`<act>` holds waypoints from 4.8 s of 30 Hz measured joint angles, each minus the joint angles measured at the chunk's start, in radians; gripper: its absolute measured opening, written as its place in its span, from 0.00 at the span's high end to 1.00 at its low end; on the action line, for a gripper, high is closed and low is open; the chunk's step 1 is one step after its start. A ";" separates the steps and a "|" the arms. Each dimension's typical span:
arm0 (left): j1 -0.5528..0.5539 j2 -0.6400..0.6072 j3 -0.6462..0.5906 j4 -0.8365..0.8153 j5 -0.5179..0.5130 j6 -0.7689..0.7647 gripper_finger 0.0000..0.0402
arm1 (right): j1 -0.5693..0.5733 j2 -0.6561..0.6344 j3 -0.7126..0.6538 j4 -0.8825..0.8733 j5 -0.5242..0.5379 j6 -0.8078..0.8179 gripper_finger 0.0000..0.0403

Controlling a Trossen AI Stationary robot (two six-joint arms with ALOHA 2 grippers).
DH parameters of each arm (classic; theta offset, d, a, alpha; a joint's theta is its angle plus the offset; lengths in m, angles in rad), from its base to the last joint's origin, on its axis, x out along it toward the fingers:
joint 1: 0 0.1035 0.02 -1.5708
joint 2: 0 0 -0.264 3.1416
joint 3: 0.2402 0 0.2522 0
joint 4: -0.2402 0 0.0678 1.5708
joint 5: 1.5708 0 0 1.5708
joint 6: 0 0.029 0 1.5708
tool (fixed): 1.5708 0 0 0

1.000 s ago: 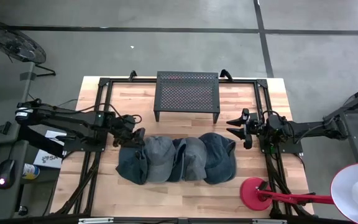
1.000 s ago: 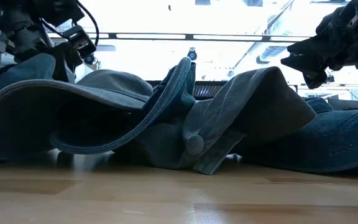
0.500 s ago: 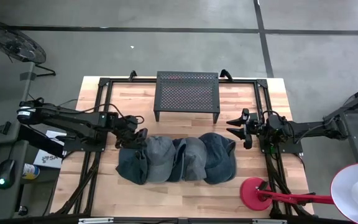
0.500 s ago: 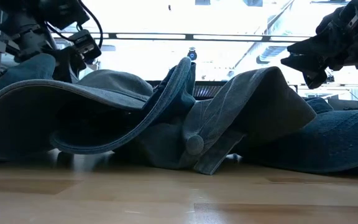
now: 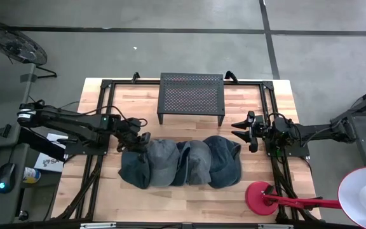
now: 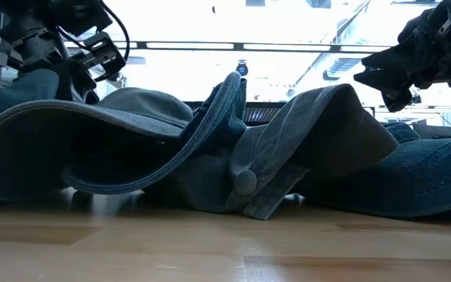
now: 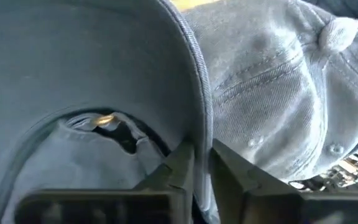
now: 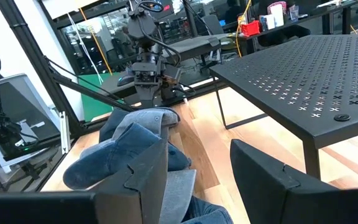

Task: Pick & Place hat
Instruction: Put the left blue cap on the shelf

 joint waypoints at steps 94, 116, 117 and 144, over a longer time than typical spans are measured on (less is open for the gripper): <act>0.000 0.259 0.807 0.282 -0.590 1.515 0.98 | -0.002 0.122 0.001 0.492 0.218 0.605 0.58; 0.001 0.457 0.808 0.797 -0.592 1.750 0.98 | -0.125 0.408 0.191 0.649 0.125 0.712 0.40; 0.001 0.463 0.808 0.816 -0.592 1.750 0.98 | -0.135 0.419 0.211 0.650 0.112 0.711 0.40; 0.001 0.486 0.808 0.863 -0.634 1.746 0.98 | -0.275 0.537 0.399 0.648 -0.044 0.673 0.57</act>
